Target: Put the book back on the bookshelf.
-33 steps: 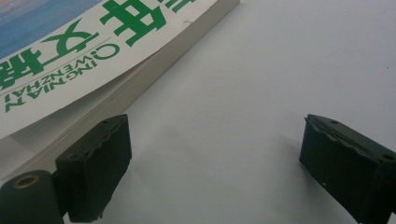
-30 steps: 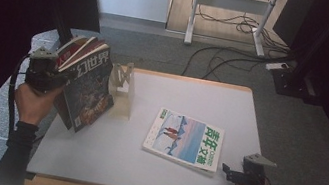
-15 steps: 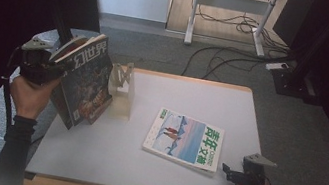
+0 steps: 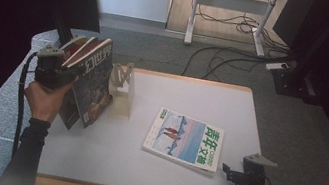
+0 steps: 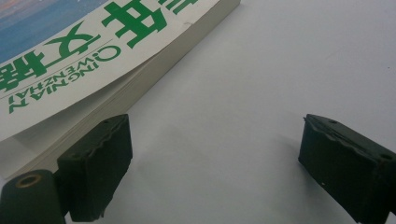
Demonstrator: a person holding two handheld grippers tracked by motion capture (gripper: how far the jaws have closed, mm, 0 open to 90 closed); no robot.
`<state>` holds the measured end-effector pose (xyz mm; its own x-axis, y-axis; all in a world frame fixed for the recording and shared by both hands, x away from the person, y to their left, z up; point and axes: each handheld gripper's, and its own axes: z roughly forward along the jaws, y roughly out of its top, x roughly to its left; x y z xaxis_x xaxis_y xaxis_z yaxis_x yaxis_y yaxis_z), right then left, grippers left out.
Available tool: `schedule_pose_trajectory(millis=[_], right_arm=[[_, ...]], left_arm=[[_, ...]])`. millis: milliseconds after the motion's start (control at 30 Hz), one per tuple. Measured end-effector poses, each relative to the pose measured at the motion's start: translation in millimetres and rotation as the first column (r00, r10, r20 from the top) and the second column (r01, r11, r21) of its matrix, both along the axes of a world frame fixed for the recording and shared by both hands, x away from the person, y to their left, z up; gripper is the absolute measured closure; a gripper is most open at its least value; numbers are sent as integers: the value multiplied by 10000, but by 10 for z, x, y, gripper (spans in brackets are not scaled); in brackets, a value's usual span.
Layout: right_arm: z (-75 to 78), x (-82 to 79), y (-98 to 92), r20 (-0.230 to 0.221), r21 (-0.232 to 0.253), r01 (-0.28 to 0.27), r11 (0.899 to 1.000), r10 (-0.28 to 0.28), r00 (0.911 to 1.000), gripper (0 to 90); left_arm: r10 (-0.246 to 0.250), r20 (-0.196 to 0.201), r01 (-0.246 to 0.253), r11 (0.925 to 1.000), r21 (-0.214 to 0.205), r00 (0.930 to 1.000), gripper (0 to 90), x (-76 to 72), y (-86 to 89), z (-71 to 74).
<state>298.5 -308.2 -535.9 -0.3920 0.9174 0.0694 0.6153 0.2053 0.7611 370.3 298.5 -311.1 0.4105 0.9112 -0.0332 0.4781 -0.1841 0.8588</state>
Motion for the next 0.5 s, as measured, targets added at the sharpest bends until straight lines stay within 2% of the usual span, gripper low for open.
schedule_pose_trajectory(millis=[200,333,400,500], right_arm=[[0,-2,2,10,-32,-24,10000,24,10000,94],[0,-2,2,19,-41,-34,10000,34,10000,96],[-1,-1,2,9,-55,-52,10000,52,10000,102],[-4,2,20,-29,-195,-76,9998,75,10000,109]], left_arm=[[-92,186,95,9998,-180,9998,825,-72,51,-138],[-224,106,223,9997,80,9997,820,-149,79,-177],[-237,19,236,9997,104,9997,816,-177,102,-200],[-150,-47,152,9993,353,9999,804,-216,136,-217]])
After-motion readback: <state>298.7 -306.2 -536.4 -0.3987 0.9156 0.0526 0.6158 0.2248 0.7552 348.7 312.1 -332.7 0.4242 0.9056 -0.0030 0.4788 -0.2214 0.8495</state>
